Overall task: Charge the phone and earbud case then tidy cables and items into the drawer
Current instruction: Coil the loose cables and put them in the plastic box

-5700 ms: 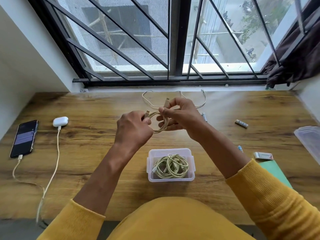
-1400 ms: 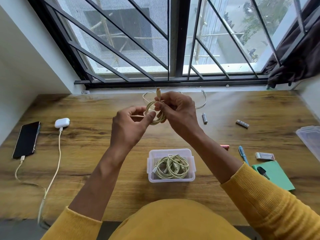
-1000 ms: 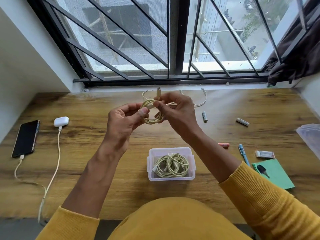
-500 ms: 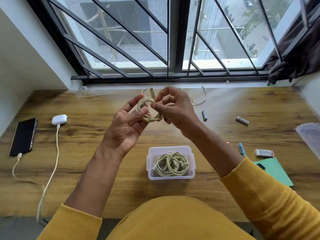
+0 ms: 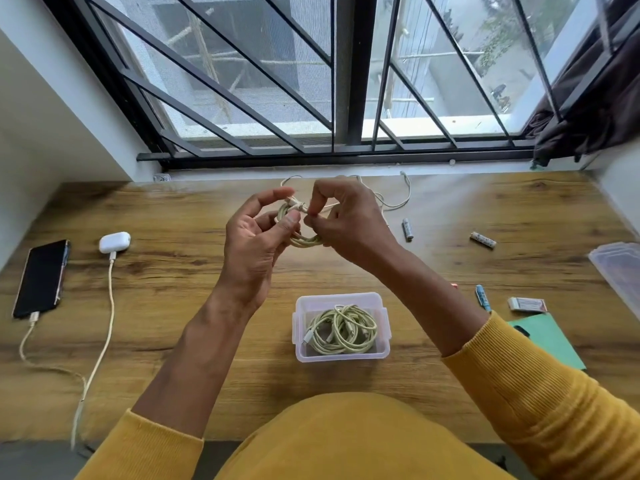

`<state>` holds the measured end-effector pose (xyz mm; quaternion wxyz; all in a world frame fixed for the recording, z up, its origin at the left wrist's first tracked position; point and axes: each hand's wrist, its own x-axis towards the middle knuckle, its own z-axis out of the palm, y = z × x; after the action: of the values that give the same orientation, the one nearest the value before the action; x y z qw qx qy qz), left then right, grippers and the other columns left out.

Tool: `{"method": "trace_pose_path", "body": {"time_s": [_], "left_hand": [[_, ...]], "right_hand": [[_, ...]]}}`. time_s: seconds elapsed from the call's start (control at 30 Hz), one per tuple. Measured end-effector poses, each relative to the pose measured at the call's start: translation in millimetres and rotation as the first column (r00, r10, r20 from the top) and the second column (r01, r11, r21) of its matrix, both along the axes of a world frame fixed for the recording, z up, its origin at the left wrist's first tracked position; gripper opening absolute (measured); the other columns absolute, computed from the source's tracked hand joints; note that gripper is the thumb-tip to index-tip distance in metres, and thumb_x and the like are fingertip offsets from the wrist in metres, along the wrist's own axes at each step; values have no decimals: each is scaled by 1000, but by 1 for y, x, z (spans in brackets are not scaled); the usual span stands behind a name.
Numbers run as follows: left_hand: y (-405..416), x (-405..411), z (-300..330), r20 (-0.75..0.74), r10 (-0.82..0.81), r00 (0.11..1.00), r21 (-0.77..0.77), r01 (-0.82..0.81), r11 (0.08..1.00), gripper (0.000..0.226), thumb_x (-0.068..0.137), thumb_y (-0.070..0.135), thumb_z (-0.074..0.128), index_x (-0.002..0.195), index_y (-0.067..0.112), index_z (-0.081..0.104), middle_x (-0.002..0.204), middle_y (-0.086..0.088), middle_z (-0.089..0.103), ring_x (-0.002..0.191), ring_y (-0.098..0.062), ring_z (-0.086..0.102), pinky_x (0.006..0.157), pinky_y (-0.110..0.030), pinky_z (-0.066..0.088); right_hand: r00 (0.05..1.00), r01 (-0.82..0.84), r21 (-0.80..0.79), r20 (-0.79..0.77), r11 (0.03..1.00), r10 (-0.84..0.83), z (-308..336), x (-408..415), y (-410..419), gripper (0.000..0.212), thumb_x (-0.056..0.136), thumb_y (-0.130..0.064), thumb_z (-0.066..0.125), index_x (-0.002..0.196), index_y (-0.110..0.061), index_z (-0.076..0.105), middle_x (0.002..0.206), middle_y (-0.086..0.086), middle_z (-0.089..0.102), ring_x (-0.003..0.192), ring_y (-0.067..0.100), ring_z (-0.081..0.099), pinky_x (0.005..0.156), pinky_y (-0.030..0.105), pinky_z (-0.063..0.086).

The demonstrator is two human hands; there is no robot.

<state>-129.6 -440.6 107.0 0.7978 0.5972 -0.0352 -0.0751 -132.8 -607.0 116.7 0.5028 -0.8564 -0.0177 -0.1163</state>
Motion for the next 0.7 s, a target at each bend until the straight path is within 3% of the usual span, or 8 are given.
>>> {"method": "trace_pose_path", "body": {"time_s": [0.07,0.2,0.33,0.43,0.57,0.7], "left_hand": [[-2,1,-2,54,41,998,70,-45,997,32,98,0,71,128,11,71,88,-7,75,78,-16,66,76,-27,58],[-3,2,-6,222,67,973,264,-127,956,24,98,8,75,122,14,74,93,-8,80,84,-22,74,79,-38,61],[2,4,-13,306,74,949,495,-225,839,21,96,24,78,117,24,75,93,-1,80,84,-18,78,78,-46,66],[6,2,-15,356,32,934,626,-263,734,22,94,35,79,115,31,74,98,5,79,87,-8,77,75,-40,67],[3,-6,-11,447,-30,894,711,-334,619,27,91,28,84,116,26,74,94,11,75,82,10,69,69,-11,57],[1,-9,-9,555,-69,829,705,-424,569,26,95,29,80,118,17,76,100,4,78,78,-6,72,73,-28,63]], "right_hand": [[1000,-13,-30,11,999,14,2,0,0,30,82,-9,83,71,-29,64,91,-11,62,76,22,69,64,38,58],[999,-34,64,-18,997,35,1,-6,-2,15,85,-3,83,81,-13,72,86,3,71,63,19,73,48,23,50],[999,-1,75,-43,997,4,-2,-12,-2,11,88,-5,81,90,-9,70,99,6,72,57,17,73,48,18,47],[999,-1,50,-50,999,3,-5,-13,-4,15,87,-7,81,96,-10,70,100,6,71,58,17,73,49,21,50],[992,9,-2,-125,1000,-9,-6,-15,-3,22,86,-9,81,106,-16,76,98,0,73,60,14,73,53,24,57],[987,35,17,-158,999,-32,-4,-14,-2,17,86,-10,79,101,-18,80,97,1,73,57,11,73,53,25,59]]}}
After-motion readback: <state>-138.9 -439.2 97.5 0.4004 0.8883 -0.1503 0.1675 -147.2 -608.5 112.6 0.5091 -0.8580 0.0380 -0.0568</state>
